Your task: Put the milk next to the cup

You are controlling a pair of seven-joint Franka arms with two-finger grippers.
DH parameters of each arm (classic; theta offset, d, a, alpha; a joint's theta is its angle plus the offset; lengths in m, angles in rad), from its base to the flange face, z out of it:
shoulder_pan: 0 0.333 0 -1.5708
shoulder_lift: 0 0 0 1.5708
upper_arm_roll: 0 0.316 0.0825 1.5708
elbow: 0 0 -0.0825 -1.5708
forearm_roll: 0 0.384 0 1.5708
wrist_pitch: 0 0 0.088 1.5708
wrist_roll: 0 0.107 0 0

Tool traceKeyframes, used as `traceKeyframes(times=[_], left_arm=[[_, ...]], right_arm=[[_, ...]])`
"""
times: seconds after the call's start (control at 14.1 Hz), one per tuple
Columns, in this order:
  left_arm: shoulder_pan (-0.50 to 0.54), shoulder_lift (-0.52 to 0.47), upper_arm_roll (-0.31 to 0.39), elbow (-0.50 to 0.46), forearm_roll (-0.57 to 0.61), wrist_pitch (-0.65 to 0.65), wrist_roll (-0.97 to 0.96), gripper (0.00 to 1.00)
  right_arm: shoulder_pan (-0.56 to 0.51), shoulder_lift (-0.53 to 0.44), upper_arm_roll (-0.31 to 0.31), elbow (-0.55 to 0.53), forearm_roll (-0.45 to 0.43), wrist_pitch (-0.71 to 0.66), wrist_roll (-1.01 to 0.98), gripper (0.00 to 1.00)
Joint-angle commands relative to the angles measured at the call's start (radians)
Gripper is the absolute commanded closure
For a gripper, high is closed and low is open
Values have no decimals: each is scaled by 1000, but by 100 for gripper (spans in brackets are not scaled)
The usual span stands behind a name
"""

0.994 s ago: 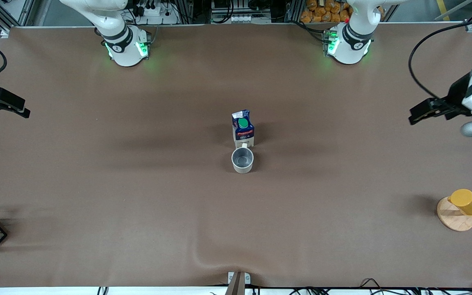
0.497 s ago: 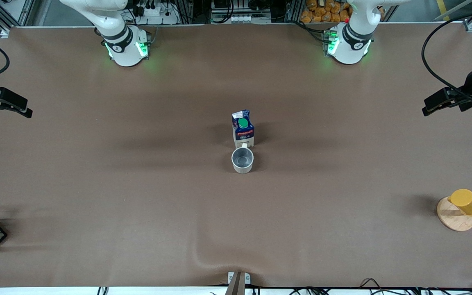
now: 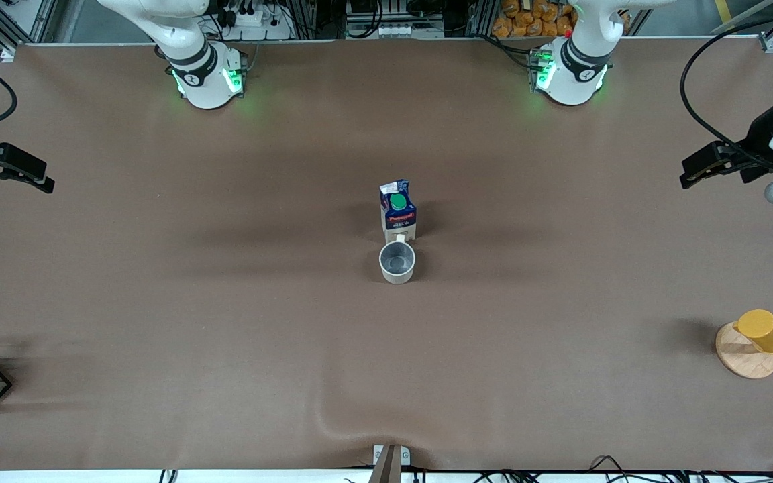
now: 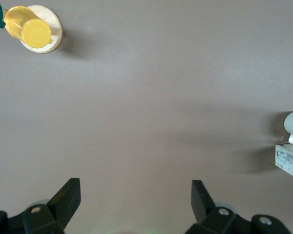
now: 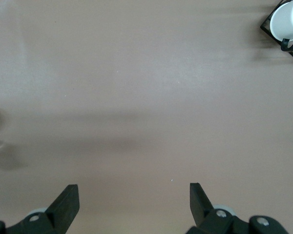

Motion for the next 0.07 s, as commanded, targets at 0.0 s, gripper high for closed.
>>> traceKeyframes(times=[0.0], left_arm=[[-13,-20,4,-5,5,-28,23,0]], right_arm=[[-8,-9,9,-9,-8,-1,-10,0]])
